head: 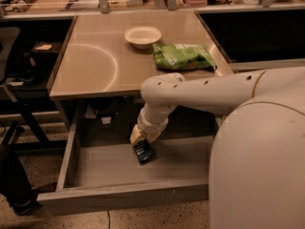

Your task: Pick rxbar blueberry from top drawer and place on counter

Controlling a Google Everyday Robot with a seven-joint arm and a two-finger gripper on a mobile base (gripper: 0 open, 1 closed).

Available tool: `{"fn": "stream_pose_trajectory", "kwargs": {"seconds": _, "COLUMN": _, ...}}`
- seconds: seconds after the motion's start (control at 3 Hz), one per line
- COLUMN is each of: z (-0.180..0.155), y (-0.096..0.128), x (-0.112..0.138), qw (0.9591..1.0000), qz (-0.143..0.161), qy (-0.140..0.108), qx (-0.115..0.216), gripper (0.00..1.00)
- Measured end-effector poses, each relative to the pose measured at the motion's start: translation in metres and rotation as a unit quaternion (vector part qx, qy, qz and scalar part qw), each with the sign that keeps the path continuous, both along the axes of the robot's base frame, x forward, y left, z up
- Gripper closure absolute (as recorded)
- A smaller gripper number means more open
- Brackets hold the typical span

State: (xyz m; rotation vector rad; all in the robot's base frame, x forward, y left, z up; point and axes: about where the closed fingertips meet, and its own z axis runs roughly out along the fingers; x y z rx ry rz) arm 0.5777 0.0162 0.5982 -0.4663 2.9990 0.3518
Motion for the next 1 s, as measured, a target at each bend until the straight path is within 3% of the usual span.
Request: {"fn": "stream_pose_trajectory", "kwargs": {"seconds": 1.0, "z": 0.045, "y": -0.043, "x": -0.012, "qw": 0.9998, "qz": -0.006, "qy": 0.019, "qx": -0.007, "gripper": 1.0}}
